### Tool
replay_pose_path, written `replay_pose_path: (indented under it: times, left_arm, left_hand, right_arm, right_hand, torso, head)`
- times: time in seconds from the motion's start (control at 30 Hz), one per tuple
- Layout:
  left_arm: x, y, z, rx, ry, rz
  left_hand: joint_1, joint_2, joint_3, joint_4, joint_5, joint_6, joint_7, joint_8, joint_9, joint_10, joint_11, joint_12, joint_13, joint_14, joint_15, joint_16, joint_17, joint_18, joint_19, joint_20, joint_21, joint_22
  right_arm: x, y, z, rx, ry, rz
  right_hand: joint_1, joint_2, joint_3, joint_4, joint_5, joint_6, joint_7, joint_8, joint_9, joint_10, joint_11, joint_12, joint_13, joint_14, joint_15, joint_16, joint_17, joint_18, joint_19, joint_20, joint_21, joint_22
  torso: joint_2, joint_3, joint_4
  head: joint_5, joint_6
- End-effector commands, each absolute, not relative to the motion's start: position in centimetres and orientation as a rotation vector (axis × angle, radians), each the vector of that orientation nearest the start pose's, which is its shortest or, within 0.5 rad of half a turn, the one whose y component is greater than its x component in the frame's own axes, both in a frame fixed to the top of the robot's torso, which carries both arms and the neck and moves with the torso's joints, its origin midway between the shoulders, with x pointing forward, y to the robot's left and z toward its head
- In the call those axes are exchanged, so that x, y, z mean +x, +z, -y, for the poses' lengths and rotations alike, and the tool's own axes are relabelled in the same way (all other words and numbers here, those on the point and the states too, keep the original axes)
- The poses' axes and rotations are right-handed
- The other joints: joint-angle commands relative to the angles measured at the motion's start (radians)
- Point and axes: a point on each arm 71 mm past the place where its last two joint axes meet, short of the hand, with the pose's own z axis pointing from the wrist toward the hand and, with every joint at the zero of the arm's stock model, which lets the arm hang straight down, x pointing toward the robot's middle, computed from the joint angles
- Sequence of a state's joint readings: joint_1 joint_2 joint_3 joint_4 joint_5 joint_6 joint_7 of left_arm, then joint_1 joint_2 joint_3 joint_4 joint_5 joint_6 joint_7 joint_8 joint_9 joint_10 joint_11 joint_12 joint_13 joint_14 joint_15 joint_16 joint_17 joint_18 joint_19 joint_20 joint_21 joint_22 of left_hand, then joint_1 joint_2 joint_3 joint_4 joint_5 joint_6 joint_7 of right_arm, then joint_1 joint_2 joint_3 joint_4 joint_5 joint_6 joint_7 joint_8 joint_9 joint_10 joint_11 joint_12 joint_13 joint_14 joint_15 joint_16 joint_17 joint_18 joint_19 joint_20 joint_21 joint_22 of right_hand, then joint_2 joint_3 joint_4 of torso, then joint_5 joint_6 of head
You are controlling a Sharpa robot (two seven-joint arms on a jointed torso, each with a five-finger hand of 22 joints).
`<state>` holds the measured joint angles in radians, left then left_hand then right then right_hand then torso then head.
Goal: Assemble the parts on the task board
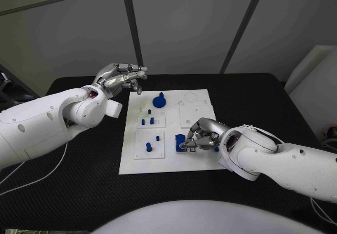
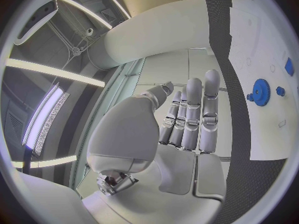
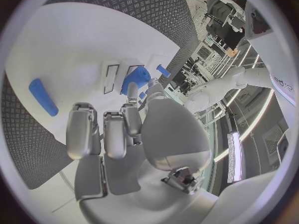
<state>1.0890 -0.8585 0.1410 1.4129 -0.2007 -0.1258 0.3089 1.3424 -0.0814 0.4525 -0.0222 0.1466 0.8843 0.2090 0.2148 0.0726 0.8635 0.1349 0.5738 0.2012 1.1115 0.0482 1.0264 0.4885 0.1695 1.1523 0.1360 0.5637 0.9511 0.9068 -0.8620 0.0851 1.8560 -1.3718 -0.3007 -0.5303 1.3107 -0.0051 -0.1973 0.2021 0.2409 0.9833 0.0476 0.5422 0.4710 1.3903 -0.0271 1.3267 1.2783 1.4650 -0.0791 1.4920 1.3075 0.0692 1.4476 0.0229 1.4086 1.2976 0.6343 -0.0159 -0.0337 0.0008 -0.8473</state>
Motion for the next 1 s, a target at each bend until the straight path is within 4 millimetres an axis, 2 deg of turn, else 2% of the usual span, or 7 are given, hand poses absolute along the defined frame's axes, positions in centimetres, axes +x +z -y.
replay_pose_path:
  times: [0.03, 0.23, 0.47, 0.6, 0.9, 1.0]
  left_arm:
    - [50.7, -17.6, -24.3, -0.987, -1.573, -1.482]
    - [50.7, -17.7, -24.3, -0.988, -1.573, -1.484]
    - [50.7, -17.7, -24.2, -0.988, -1.573, -1.485]
    - [50.7, -17.7, -24.3, -0.988, -1.572, -1.485]
    - [50.7, -17.7, -24.3, -0.989, -1.571, -1.486]
    - [50.7, -17.7, -24.4, -0.99, -1.569, -1.485]
  left_hand:
    - [-0.002, 0.002, -0.002, 0.001, 0.001, -0.008, 0.002, 0.004, 0.002, -0.008, -0.001, 0.004, -0.001, -0.004, 0.0, 0.003, -0.002, 0.013, -0.001, 0.005, -0.001, -0.001]
    - [-0.002, 0.002, -0.002, 0.001, 0.001, -0.009, 0.002, 0.004, 0.002, -0.008, -0.001, 0.004, -0.001, -0.004, 0.0, 0.003, -0.002, 0.013, -0.001, 0.005, -0.001, -0.001]
    - [-0.002, 0.002, -0.002, 0.001, 0.001, -0.009, 0.002, 0.004, 0.002, -0.008, -0.001, 0.004, -0.001, -0.004, 0.0, 0.003, -0.002, 0.013, -0.001, 0.005, -0.001, -0.001]
    - [-0.002, 0.002, -0.002, 0.001, 0.001, -0.009, 0.002, 0.004, 0.002, -0.008, -0.001, 0.004, -0.001, -0.004, 0.0, 0.003, -0.002, 0.013, -0.001, 0.005, -0.001, -0.001]
    - [-0.002, 0.002, -0.002, 0.001, 0.001, -0.009, 0.002, 0.004, 0.002, -0.008, -0.001, 0.004, -0.001, -0.004, 0.0, 0.003, -0.002, 0.013, -0.001, 0.005, -0.001, -0.001]
    - [-0.002, 0.002, -0.002, 0.001, 0.001, -0.009, 0.002, 0.004, 0.002, -0.008, -0.001, 0.004, -0.001, -0.004, 0.0, 0.003, -0.002, 0.013, -0.001, 0.005, -0.001, -0.001]
  right_arm:
    - [38.1, -24.3, 14.0, 0.152, 0.673, -2.017]
    - [38.3, -24.4, 14.1, 0.149, 0.653, -2.009]
    - [38.9, -24.5, 14.9, 0.19, 0.608, -1.975]
    - [39.1, -24.6, 15.4, 0.198, 0.591, -1.973]
    - [39.0, -24.9, 15.4, 0.165, 0.604, -2.006]
    - [38.9, -25.0, 15.2, 0.15, 0.617, -2.022]
  right_hand:
    - [0.003, 0.013, -0.006, 0.0, -0.001, 0.006, -0.005, 0.011, 0.004, 0.006, -0.001, 0.002, 0.003, 0.08, -0.01, 0.005, 0.125, -0.012, 0.008, 0.0, 0.003, 0.003]
    - [0.013, 0.019, -0.005, -0.003, 0.003, 0.005, -0.009, 0.018, 0.009, 0.01, -0.004, 0.006, 0.009, 0.08, -0.013, 0.007, 0.127, -0.013, 0.009, -0.002, 0.005, 0.006]
    - [0.013, 0.036, -0.004, 0.003, 0.015, 0.004, -0.011, 0.026, 0.014, 0.017, -0.006, 0.014, 0.019, 0.08, -0.015, 0.008, 0.131, -0.013, 0.011, -0.005, 0.008, 0.011]
    - [0.012, 0.039, -0.005, 0.005, 0.018, 0.004, -0.013, 0.029, 0.016, 0.02, -0.007, 0.017, 0.023, 0.081, -0.016, 0.009, 0.133, -0.014, 0.012, -0.005, 0.01, 0.014]
    - [0.03, 0.026, -0.014, -0.006, -0.008, -0.001, -0.014, 0.037, 0.022, 0.021, -0.009, 0.018, 0.026, 0.081, -0.018, 0.011, 0.137, -0.015, 0.013, -0.008, 0.012, 0.018]
    - [0.025, 0.014, -0.024, -0.005, -0.022, -0.004, -0.012, 0.039, 0.024, 0.018, -0.008, 0.014, 0.024, 0.081, -0.017, 0.011, 0.136, -0.015, 0.012, -0.008, 0.011, 0.017]
  torso:
    - [0.0, -0.0004, -0.0001]
    - [0.001, 0.0003, 0.0001]
    - [0.0, 0.0004, 0.0021]
    - [-0.001, 0.0006, -0.001]
    - [0.0, 0.0013, -0.0016]
    - [-0.001, 0.0009, -0.0011]
  head:
    - [0.001, -0.002]
    - [0.002, -0.004]
    - [0.002, -0.007]
    - [0.006, -0.009]
    - [0.004, -0.007]
    - [0.004, -0.008]
